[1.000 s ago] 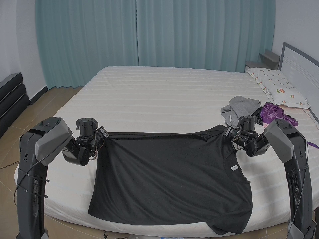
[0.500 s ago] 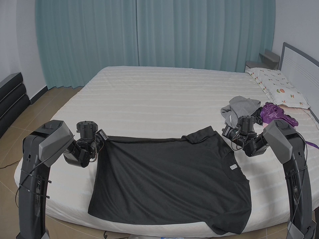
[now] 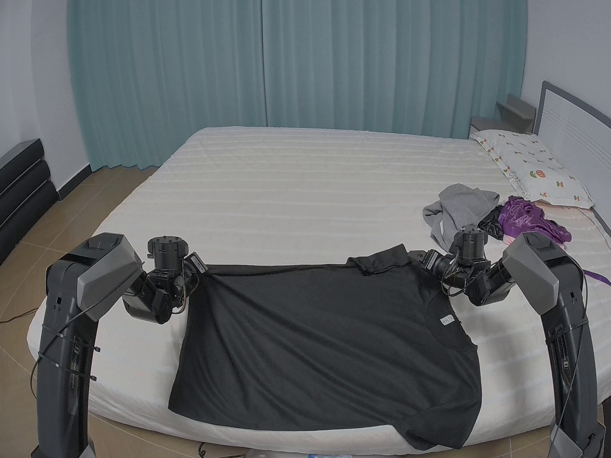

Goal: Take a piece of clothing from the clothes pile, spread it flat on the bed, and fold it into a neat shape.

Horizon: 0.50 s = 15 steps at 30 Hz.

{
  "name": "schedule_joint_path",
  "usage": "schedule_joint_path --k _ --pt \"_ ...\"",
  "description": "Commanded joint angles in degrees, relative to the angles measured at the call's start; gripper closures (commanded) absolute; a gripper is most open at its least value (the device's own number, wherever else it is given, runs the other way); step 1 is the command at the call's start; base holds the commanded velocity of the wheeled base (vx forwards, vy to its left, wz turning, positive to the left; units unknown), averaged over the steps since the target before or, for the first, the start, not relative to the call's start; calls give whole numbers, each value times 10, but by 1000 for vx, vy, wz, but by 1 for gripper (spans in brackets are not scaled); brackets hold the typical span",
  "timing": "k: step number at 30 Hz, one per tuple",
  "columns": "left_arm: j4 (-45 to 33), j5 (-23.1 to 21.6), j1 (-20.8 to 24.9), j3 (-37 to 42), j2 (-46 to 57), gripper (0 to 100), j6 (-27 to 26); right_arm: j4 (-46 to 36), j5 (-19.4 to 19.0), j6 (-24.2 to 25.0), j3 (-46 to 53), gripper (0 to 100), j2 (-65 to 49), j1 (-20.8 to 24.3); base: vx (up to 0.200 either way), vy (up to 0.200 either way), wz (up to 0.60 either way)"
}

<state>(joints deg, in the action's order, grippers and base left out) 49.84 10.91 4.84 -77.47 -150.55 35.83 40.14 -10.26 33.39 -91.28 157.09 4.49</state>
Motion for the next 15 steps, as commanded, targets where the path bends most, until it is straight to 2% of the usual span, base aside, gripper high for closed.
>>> schedule_joint_path --k 1,2,3,8,15 --pt "0 0 0 1 0 100 0 -9 -5 -1 -2 0 4 3 0 0 0" --pt "0 0 0 1 0 100 0 -14 -8 -1 -3 0 6 3 0 0 0" --pt "-1 0 0 1 0 100 0 -16 -9 -1 -3 100 7 3 0 0 0" --pt "-3 0 0 0 -1 100 -1 -15 -11 2 -4 100 13 3 0 0 0" --pt "-4 0 0 -4 -4 100 -1 3 15 9 -9 100 7 -15 0 0 0"
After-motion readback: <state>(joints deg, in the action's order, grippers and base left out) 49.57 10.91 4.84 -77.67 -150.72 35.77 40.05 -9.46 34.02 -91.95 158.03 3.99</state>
